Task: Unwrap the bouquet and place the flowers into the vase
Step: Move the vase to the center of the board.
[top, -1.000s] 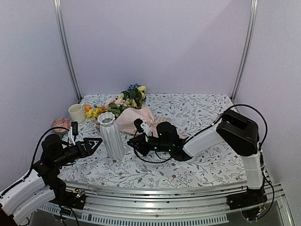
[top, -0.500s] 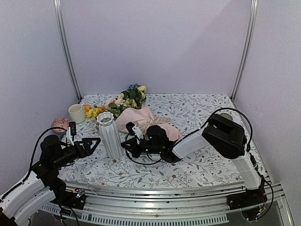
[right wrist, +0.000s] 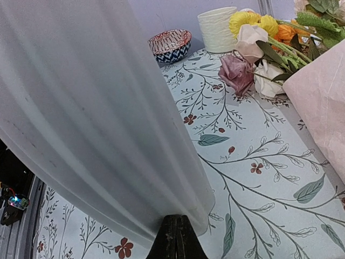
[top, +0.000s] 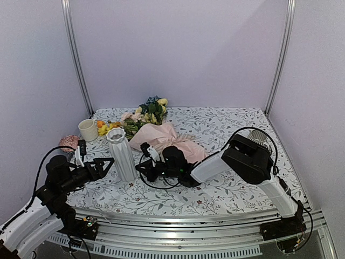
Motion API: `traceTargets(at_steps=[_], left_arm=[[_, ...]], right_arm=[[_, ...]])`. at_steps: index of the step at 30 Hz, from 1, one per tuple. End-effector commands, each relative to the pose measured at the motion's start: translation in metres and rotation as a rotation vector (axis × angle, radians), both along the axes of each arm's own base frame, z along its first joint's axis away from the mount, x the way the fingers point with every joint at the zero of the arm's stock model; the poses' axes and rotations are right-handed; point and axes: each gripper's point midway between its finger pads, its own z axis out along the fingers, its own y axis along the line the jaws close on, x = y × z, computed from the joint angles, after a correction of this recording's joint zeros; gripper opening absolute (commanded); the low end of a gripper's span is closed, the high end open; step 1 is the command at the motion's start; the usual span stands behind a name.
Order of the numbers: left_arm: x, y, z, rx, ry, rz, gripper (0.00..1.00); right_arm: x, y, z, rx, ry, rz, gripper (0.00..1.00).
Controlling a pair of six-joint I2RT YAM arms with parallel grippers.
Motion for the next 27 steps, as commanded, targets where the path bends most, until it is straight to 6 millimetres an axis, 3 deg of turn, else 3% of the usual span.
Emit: traceTargets(at_steps=[1, 15, 27], left_arm=[[-0.002, 0.003, -0.010, 0.030, 0.008, 0.012, 0.98], [-0.001, 0.007, -0.016, 0.037, 0.025, 0.029, 0.98], [0.001, 0.005, -0.037, 0.029, 0.086, 0.033, 0.98]], right_arm=[[-0.003, 0.010, -0.011, -0.008, 0.017, 0.019, 0.03], [-0.003, 0.021, -0.015, -0.009, 0.018, 0.038, 0.08], [-0.005, 0.008, 0.008, -0.004, -0.015, 0.017, 0.10]])
